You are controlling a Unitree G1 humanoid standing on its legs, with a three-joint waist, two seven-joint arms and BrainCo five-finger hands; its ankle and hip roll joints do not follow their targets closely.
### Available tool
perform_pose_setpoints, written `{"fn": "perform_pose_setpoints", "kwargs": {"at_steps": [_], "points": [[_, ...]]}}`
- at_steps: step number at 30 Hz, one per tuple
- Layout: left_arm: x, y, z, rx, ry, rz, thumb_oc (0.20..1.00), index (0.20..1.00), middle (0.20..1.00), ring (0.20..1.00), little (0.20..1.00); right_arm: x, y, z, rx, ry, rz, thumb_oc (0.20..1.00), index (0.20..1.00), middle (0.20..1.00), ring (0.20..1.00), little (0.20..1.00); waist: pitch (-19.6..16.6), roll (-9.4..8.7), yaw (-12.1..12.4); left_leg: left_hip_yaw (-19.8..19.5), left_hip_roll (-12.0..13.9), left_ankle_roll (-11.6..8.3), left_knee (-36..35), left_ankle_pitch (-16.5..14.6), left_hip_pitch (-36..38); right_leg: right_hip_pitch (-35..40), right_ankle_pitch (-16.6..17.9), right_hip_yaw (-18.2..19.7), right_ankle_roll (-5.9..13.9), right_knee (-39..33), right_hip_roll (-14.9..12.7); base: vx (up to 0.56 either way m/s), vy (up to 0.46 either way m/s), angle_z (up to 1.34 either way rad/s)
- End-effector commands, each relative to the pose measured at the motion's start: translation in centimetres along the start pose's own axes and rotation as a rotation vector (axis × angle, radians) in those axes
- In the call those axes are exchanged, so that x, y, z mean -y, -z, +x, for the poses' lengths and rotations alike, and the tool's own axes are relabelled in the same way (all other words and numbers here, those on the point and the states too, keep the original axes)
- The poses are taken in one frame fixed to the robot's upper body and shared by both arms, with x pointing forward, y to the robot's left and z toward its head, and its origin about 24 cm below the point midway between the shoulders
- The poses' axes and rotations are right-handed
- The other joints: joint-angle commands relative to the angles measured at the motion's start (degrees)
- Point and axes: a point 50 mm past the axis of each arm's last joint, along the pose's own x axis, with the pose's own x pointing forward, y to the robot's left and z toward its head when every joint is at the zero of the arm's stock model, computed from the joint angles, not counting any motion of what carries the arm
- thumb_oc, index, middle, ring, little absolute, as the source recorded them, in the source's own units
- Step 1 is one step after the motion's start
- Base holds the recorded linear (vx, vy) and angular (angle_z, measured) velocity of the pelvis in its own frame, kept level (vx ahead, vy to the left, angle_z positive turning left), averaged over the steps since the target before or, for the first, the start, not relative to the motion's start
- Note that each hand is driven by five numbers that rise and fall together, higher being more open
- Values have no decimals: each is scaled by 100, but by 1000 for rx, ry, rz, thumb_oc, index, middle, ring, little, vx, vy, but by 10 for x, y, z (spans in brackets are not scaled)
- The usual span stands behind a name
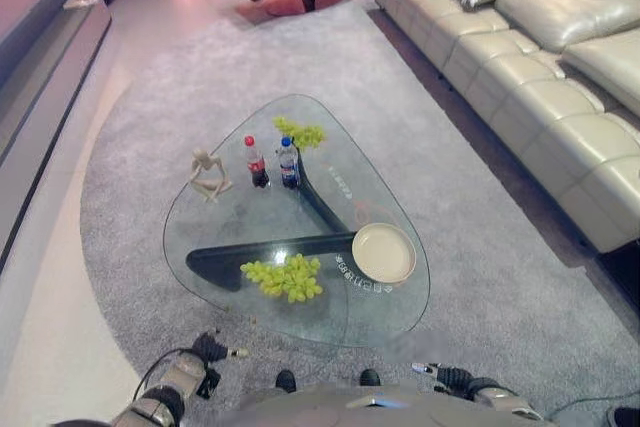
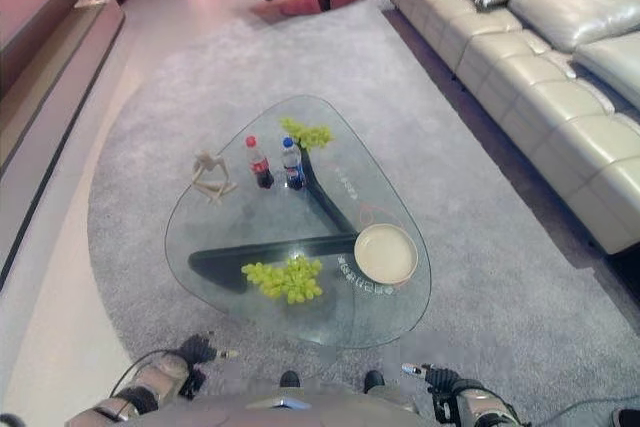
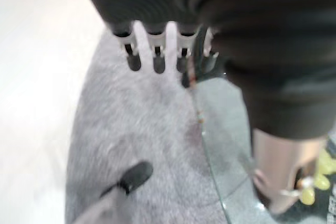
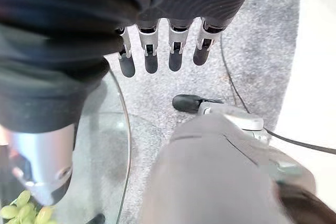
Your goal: Pick up fruits into the plate
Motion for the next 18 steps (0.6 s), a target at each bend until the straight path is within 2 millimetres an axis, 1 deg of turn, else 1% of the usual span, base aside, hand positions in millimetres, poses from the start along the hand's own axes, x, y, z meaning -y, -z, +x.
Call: {"fn": "perform_pose_setpoints", "kwargs": {"at_steps": [1,2,3,5,8,9,10,11,12,13,14,16,17,18], "points": [[-41,-46,7,156,-142,61,1000,1000,1000,1000,1000,9,-48,-1,134,-7,-5,1000,1000,1000,1000,1000,490,29,-28,66,32,142,347,-927,118,-223,-521,180,141,680,-12,-129,21,-2],[-50,-58,7,190,-164,69,1000,1000,1000,1000,1000,12,-57,-3,155,-4,-11,1000,1000,1000,1000,1000,591,43,-58,62,26,139,376,-909,20,-325,-507,221,123,706,10,-145,42,-9],[-67,-76,6,247,-217,108,1000,1000,1000,1000,1000,18,-71,-6,188,0,-24,1000,1000,1000,1000,1000,757,81,-97,52,7,136,433,-881,-136,-475,-488,275,91,752,41,-162,50,-16],[-76,-85,5,281,-256,135,1000,1000,1000,1000,1000,20,-80,-7,207,-1,-35,1000,1000,1000,1000,1000,846,101,-117,50,-5,131,476,-866,-227,-561,-475,303,78,777,58,-95,29,-23],[-106,-111,-1,352,-371,225,1000,1000,1000,1000,1000,21,-106,-11,271,-3,-47,1000,1000,1000,1000,1000,1112,133,-157,40,-9,116,510,-818,-440,-764,-454,337,63,821,91,-135,7,-10],[-123,-126,-6,382,-435,270,1000,1000,1000,1000,1000,20,-124,-15,319,-7,-52,1000,1000,1000,1000,1000,1287,144,-188,33,-5,98,480,-764,-571,-913,-438,344,57,842,117,-145,4,-18],[-125,-128,-7,386,-445,275,1000,1000,1000,1000,1000,20,-127,-15,325,-7,-52,1000,1000,1000,1000,1000,1308,146,-191,33,-4,95,477,-757,-590,-935,-436,345,56,849,119,-204,26,-22],[-138,-144,-12,407,-498,320,1000,1000,1000,1000,1000,15,-147,-19,380,-11,-61,1000,1000,1000,1000,1000,1500,158,-235,23,10,72,495,-698,-782,-1176,-413,347,51,935,132,-121,27,-13],[-139,-146,-12,410,-507,327,1000,1000,1000,1000,1000,14,-150,-20,388,-14,-64,1000,1000,1000,1000,1000,1522,160,-241,23,12,67,501,-691,-814,-1213,-411,346,49,950,134,-218,70,-8],[-150,-160,-17,413,-558,364,1000,1000,1000,1000,1000,11,-170,-26,440,-20,-81,1000,1000,1000,1000,1000,1687,173,-288,22,27,27,536,-629,-1015,-1434,-385,327,36,1016,141,-164,70,-5],[-159,-170,-21,420,-604,401,1000,1000,1000,1000,1000,8,-183,-30,475,-26,-88,1000,1000,1000,1000,1000,1799,179,-325,15,28,1,597,-589,-1181,-1619,-371,328,24,1098,157,-192,77,-8],[-175,-189,-31,427,-677,443,1000,1000,1000,1000,1000,1,-202,-36,525,-35,-95,1000,1000,1000,1000,1000,1981,168,-383,41,32,-11,682,-552,-1391,-1877,-360,336,10,1231,180,-116,30,-9],[-177,-192,-32,429,-689,457,1000,1000,1000,1000,1000,0,-205,-37,530,-36,-92,1000,1000,1000,1000,1000,1999,166,-387,44,31,-13,695,-548,-1421,-1908,-359,335,10,1247,181,-100,1,-6],[-184,-203,-38,434,-728,508,1000,1000,1000,1000,1000,-4,-213,-40,556,-39,-86,1000,1000,1000,1000,1000,2015,153,-416,52,23,-20,724,-521,-1615,-2140,-345,332,4,1300,201,-122,-13,-6]]}}
